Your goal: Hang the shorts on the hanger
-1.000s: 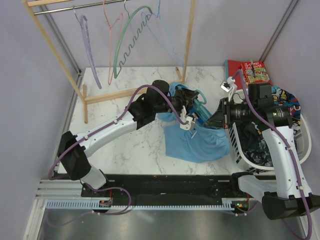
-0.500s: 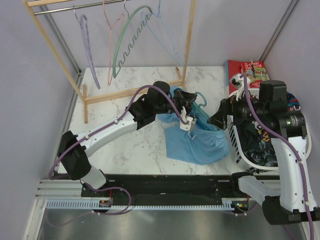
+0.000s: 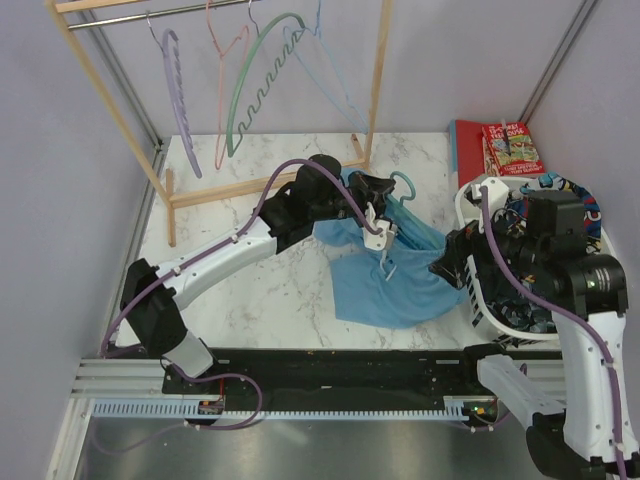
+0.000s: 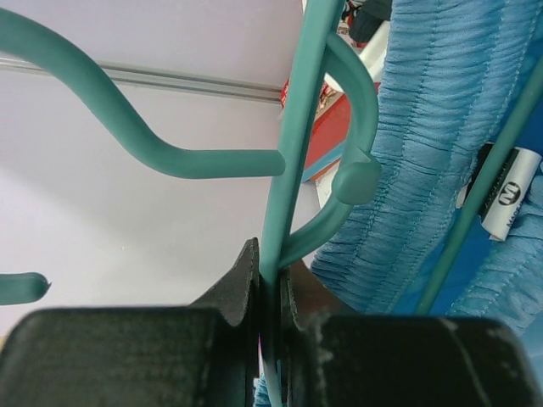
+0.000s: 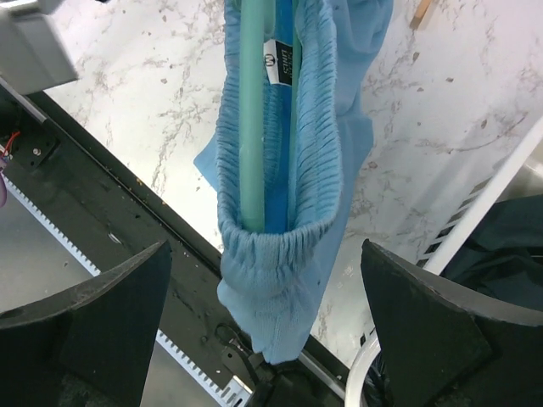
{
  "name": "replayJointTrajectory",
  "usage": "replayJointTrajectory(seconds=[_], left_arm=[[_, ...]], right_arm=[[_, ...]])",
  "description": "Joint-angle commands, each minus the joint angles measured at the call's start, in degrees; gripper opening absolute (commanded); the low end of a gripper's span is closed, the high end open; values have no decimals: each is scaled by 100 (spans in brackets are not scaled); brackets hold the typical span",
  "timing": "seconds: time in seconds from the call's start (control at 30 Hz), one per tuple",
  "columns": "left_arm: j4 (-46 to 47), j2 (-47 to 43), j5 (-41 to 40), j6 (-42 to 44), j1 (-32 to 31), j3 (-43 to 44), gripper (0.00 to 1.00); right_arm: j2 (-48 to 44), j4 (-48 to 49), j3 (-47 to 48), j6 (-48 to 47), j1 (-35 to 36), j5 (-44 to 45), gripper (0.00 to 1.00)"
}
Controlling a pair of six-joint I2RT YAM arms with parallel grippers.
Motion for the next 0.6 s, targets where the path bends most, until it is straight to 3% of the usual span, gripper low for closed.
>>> replayJointTrajectory(seconds=[0.0,0.1,0.23,0.33,0.4,0.43,0.47,0.53,0.57], left_arm=[[401,101,7,-409,4,551,2],[392,137,33,-427,12,657,2],[392,198,51,-471,21,727,2],[401,260,60,-532,21,797,2],[401,304,42,-602,21,876,2],[401,304,51,-620,21,877,2],[392,313,51,-611,12,877,2],[401,304,34,-760,12,877,2],[401,252,7,-839,12,877,11]], right_arm=[[538,-37,-141,-304,9,-134,98],[802,-37,-229,-506,9,-248,91],[970,-99,-317,-787,17,-301,76],[979,-143,-370,-963,17,-380,54],[970,-186,-344,-1016,18,-468,30],[970,-213,-335,-1060,18,-477,6],[961,-204,-335,-1051,18,-451,0],[900,-152,-309,-903,17,-355,0],[865,-30,-309,-789,18,-302,0]])
